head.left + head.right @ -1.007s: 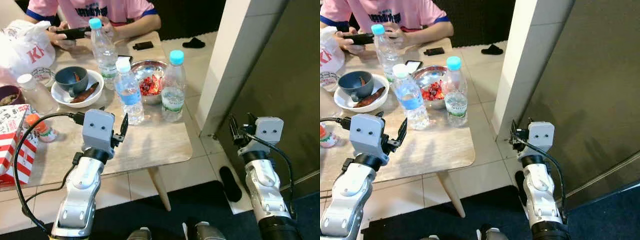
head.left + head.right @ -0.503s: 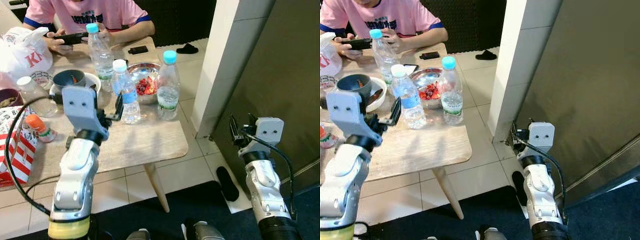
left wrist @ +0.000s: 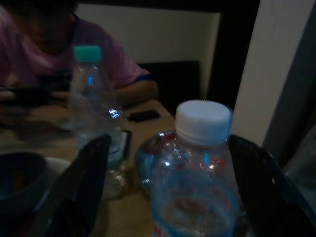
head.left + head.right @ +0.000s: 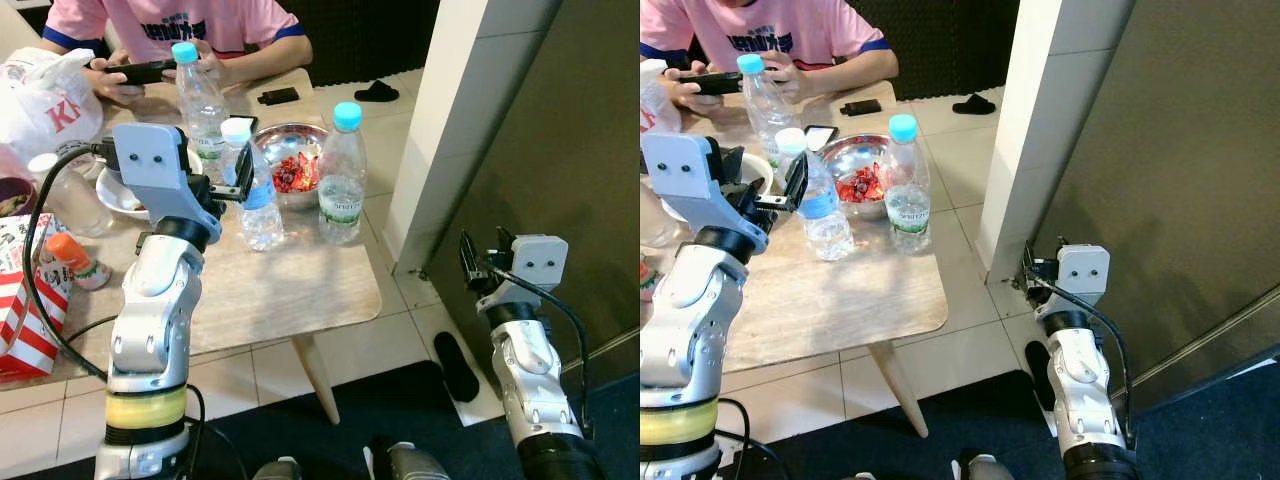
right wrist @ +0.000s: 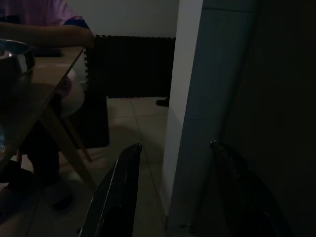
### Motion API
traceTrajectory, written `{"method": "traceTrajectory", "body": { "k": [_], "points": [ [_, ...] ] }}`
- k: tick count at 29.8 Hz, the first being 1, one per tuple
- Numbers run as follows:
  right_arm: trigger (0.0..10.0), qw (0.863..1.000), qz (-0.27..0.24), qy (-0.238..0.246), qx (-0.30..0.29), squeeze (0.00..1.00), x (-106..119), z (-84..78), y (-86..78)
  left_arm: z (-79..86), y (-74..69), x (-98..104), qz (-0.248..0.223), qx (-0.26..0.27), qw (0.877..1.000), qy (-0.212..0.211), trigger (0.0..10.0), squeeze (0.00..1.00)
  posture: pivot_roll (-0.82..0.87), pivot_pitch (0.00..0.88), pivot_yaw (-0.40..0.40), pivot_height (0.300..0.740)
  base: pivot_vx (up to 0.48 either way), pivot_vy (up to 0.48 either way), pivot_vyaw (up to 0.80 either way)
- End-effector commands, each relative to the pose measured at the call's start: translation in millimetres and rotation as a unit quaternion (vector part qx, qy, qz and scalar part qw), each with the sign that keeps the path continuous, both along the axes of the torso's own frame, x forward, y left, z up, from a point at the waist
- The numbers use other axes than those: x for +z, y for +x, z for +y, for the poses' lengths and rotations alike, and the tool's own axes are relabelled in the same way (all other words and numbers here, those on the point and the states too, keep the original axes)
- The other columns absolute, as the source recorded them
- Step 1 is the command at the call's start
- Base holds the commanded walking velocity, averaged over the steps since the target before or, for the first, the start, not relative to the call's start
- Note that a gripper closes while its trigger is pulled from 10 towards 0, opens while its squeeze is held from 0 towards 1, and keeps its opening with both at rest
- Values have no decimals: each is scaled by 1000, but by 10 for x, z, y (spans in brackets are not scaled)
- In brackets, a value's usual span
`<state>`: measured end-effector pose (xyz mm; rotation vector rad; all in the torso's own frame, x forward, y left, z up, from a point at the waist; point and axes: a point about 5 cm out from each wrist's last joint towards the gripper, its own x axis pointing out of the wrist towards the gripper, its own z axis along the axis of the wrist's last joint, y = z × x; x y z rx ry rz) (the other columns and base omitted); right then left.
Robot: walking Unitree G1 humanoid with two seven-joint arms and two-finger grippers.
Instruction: Restocking fridge
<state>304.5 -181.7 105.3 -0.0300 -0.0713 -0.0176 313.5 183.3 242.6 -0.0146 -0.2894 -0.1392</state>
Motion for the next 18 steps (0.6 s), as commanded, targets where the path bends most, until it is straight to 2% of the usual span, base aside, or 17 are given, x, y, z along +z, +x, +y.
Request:
{"method": "traceTrajectory", "body": {
  "k": [1,6,9,15,18],
  "points": [
    [10000,1000,9,3,-5,0,-63,-15,-21,3,59,-60,34,-25,999,5,10000,0,1,146,-16,740,0,0,0],
    [10000,1000,8,3,-6,0,-60,-15,-21,-74,97,-73,45,-80,996,5,10000,0,-5,143,-14,740,0,0,0],
    [10000,1000,8,2,-6,0,-61,-16,-22,-109,113,-102,55,-95,994,7,10000,0,-7,141,-13,740,0,0,0],
    [10000,1000,8,2,-5,0,-60,-9,-18,-64,170,-219,72,-69,995,28,10000,0,-6,138,-20,740,0,0,0],
    [10000,1000,9,2,2,0,-62,19,-7,-13,266,-459,99,-50,992,57,10000,0,-10,134,-23,740,0,0,0]
  ]
}}
